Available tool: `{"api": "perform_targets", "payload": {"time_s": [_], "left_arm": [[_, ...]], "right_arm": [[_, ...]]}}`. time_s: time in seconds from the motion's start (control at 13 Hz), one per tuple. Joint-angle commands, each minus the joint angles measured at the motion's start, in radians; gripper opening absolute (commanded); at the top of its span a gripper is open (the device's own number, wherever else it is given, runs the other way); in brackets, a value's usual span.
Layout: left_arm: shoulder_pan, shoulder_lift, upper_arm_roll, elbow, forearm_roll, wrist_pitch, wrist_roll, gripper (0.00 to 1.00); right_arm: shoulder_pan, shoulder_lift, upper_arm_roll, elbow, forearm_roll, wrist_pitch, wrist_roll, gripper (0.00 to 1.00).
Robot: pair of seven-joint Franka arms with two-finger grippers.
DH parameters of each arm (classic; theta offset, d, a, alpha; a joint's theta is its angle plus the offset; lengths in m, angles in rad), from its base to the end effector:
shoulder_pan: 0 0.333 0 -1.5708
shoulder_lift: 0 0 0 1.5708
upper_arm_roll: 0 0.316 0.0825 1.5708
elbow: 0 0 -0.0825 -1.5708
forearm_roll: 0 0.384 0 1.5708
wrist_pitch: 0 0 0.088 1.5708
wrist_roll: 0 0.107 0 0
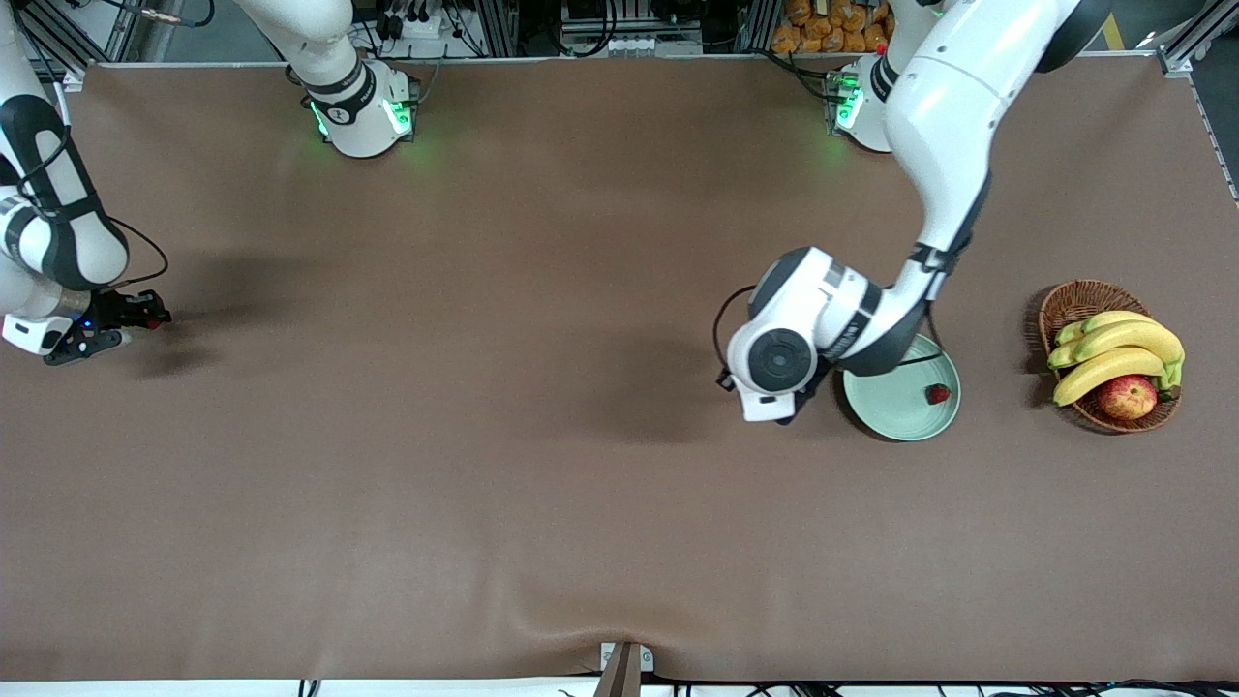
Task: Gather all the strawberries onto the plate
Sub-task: 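Open the left gripper over the plate while the right gripper lifts another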
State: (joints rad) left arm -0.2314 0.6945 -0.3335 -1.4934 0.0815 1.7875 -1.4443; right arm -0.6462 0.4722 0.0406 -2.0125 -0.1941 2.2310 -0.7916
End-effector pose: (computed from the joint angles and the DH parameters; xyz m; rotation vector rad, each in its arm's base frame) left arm 0.5847 -0.3241 0.2543 -2.6041 -1.2268 0.4634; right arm 0.4700 -0.3327 0.1980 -3.0037 -0.4887 0.4113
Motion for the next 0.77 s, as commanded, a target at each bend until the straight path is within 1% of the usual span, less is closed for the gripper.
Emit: {"api": "perform_targets", "payload": {"time_s": [0.0,0.08,0.23,0.31,0.38,0.46,0.54,0.69], "left_arm": [[0.076,-0.026,-0.005,-0.025,0.050,-0.063,0.129,0.00],[0.114,-0.026,-0.005,-0.027,0.055,-0.074,0.200,0.00],[0.185,-0.027,-0.005,-0.036,0.057,-0.092,0.330,0.00],[0.197,-0.027,-0.005,-0.039,0.069,-0.097,0.366,0.00],[0.204,-0.023,-0.004,-0.039,0.093,-0.099,0.386,0.03],[0.205,-0.018,-0.004,-0.041,0.130,-0.106,0.419,0.10],[0.211,-0.016,-0.004,-0.042,0.154,-0.109,0.456,0.10],[0.265,-0.015,-0.004,-0.042,0.172,-0.109,0.534,0.10]], "right_arm": [[0.042,0.008,0.024,0.144,0.051,-0.203,0.015,0.00],[0.078,0.006,0.024,0.155,0.082,-0.212,0.041,0.00],[0.149,0.003,0.035,0.161,0.102,-0.215,0.176,0.00],[0.192,0.003,0.039,0.173,0.148,-0.221,0.251,0.00],[0.239,0.005,0.039,0.188,0.200,-0.234,0.312,0.00],[0.285,0.005,0.039,0.201,0.250,-0.257,0.389,0.00],[0.339,0.005,0.039,0.212,0.283,-0.258,0.476,0.00],[0.436,0.005,0.039,0.222,0.332,-0.257,0.669,0.00]]}}
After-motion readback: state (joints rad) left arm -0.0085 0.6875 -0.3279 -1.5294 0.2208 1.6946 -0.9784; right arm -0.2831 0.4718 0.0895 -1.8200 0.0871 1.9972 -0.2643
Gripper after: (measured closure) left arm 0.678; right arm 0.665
